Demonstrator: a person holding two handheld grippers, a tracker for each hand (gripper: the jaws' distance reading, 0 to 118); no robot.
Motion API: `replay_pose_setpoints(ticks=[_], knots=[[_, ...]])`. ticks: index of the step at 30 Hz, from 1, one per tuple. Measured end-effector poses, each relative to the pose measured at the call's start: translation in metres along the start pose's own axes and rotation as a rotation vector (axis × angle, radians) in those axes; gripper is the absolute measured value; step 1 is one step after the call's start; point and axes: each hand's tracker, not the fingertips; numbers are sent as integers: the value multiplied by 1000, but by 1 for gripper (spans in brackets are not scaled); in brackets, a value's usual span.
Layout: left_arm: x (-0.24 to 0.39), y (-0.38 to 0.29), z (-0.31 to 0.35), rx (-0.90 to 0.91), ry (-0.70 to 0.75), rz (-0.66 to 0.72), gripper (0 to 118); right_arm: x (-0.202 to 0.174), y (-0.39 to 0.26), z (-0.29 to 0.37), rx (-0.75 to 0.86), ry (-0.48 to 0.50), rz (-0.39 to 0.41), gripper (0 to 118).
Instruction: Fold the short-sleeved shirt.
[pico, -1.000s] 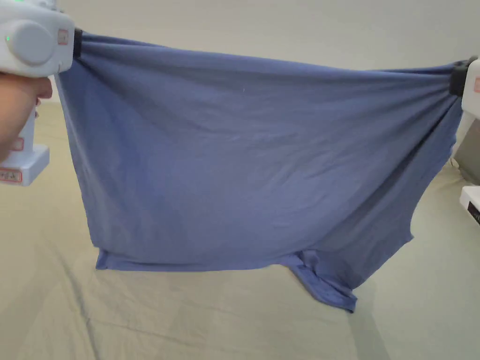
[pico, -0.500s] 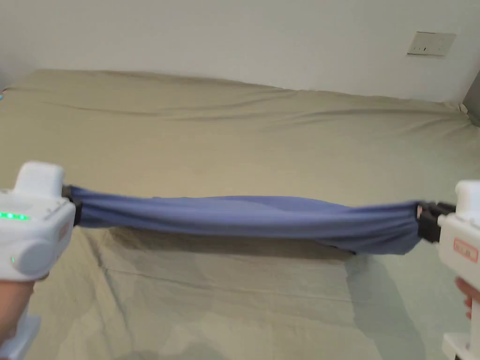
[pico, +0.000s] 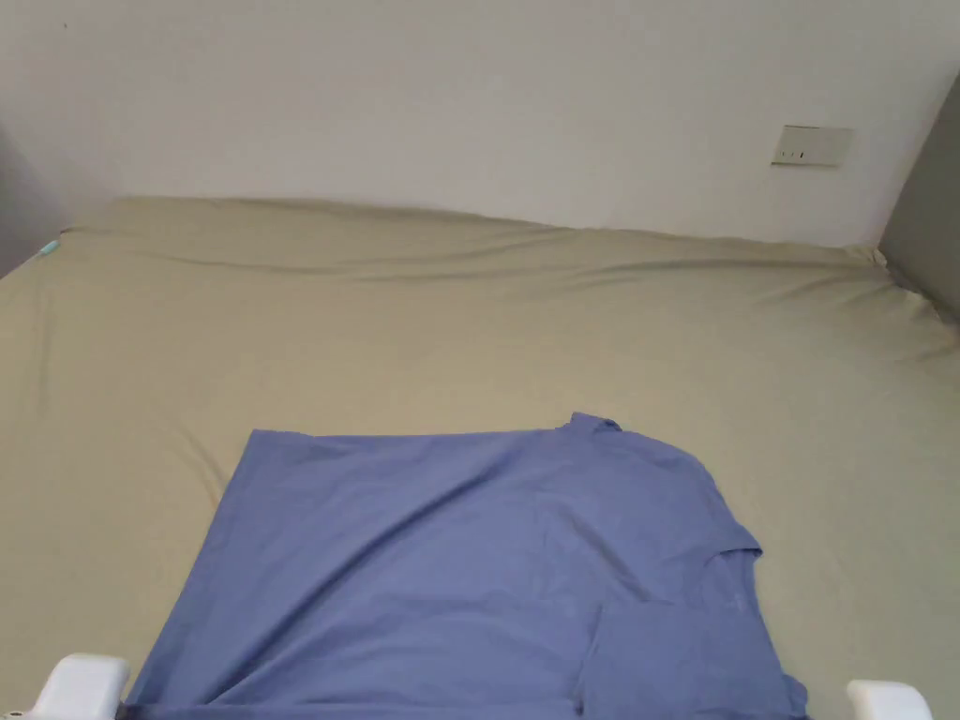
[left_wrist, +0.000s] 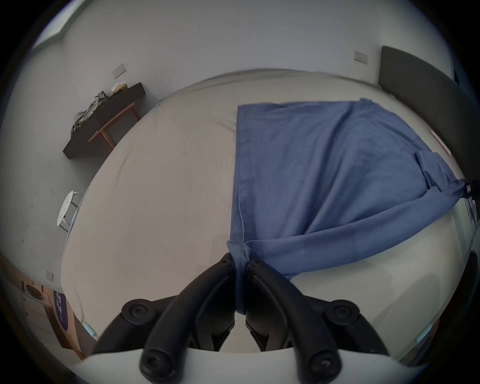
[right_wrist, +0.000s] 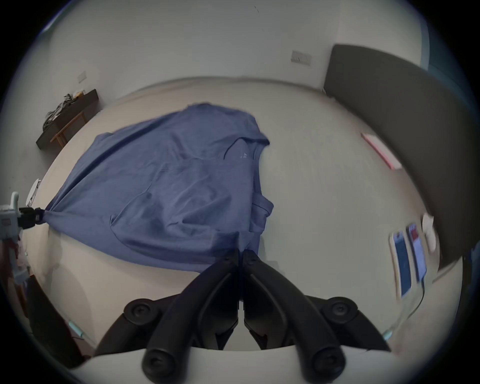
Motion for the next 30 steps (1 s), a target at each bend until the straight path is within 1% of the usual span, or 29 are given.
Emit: replay_pose_setpoints(ticks=[1,2,4,7,8,10,12,17,19,22,23,24,25,26,27,28,30], knots=[[-1,-7,3,-7,-3,6,3,3,-9,4,-15,23,-30,0],[1,-13,8,-23,-15,14,3,2,-19,10,-30,49,-41,0],[2,-22,12,-35,-10,13,3,-1,-33,20,-40,29,-38,0],[7,-32,17,-60,13,-46,3,3,-46,25,-105,-20,-8,0],[7,-36,18,-68,2,-53,3,5,-49,27,-110,-12,-15,0],[8,-42,19,-81,-9,-67,3,13,-55,29,-126,5,-57,0],[10,-46,21,-98,-7,-90,3,14,-59,30,-151,-5,-61,0],[15,-52,20,-165,-15,-180,3,13,-65,28,-197,-15,-32,0],[15,-50,17,-190,-25,-187,3,3,-66,28,-222,-26,-4,0],[16,-47,14,-203,-28,-182,3,-1,-67,17,-234,-51,46,0],[19,-46,13,-201,-25,-185,5,-1,-68,13,-238,-55,50,1],[23,-45,15,-190,-9,-193,18,-2,-68,11,-226,-71,54,16],[26,-42,19,-172,-4,-182,40,-2,-67,12,-204,-90,58,41],[27,-37,26,-152,5,-163,69,-3,-64,14,-185,-135,71,77],[27,-31,34,-103,-17,-122,102,-4,-60,17,-170,-152,70,113],[27,-24,46,-39,-39,-78,110,-3,-54,23,-139,-151,53,117],[23,-6,74,124,-80,18,111,-5,-34,50,4,-100,-1,109]])
